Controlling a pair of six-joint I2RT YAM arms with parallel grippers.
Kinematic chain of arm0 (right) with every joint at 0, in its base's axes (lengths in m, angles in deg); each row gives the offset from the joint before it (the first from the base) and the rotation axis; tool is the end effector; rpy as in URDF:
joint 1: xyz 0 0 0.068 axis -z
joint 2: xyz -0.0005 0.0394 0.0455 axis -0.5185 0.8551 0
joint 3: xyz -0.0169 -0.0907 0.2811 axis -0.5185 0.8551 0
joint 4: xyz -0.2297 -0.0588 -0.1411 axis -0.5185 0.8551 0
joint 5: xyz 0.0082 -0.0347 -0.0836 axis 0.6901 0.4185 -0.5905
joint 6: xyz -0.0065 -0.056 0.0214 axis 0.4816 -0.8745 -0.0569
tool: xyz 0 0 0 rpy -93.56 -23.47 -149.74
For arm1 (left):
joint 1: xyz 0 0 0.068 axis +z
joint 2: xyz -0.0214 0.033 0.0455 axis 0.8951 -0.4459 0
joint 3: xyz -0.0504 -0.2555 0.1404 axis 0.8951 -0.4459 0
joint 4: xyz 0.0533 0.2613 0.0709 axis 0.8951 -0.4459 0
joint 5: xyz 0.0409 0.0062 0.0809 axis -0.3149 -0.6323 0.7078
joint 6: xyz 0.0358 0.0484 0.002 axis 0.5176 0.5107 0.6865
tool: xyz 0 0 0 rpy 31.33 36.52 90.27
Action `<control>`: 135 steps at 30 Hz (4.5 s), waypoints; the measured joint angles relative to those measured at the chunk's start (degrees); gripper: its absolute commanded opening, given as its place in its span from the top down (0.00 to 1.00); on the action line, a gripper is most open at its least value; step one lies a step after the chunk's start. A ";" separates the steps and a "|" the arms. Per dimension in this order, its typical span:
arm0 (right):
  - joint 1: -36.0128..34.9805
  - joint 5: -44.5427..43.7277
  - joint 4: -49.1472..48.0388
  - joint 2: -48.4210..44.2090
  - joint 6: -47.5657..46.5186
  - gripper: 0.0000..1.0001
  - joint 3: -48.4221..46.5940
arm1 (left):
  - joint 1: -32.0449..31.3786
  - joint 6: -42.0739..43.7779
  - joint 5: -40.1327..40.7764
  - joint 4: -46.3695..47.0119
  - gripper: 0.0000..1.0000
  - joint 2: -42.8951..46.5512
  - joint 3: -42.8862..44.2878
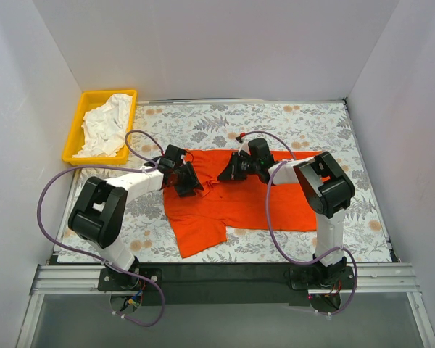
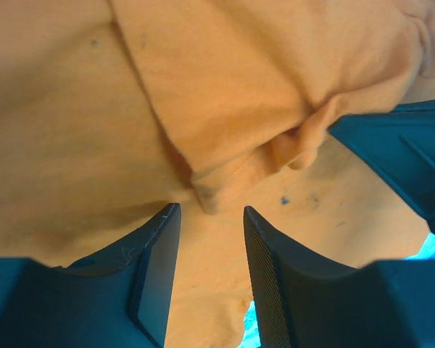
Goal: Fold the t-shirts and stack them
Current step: Fold the tshirt
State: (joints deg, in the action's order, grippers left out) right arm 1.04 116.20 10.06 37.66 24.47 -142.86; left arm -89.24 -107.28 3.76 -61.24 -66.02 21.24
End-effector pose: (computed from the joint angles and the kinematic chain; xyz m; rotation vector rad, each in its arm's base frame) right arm 0.3647 0.2383 0.1336 -0.2066 2.2828 1.2200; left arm 0.2995 -0.1527 0.1656 -1.3873 2.5468 -0.7582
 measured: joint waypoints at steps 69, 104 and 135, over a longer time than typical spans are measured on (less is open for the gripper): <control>-1.01 -4.28 35.36 -7.98 -10.45 0.69 -14.27 | -2.21 -3.17 4.70 -6.16 1.00 5.51 0.74; -0.96 -11.67 25.09 -2.36 -10.45 0.66 -9.46 | -0.33 -0.72 4.26 -6.08 1.00 3.65 1.86; -0.96 -9.07 14.75 -0.04 -3.93 0.75 -7.45 | -0.26 -0.28 3.56 -5.01 1.00 1.73 2.64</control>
State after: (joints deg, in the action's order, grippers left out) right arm 0.07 107.12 24.82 37.61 20.53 -150.32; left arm -89.50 -107.56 7.32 -66.25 -64.29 23.89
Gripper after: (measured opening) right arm 0.260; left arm 0.017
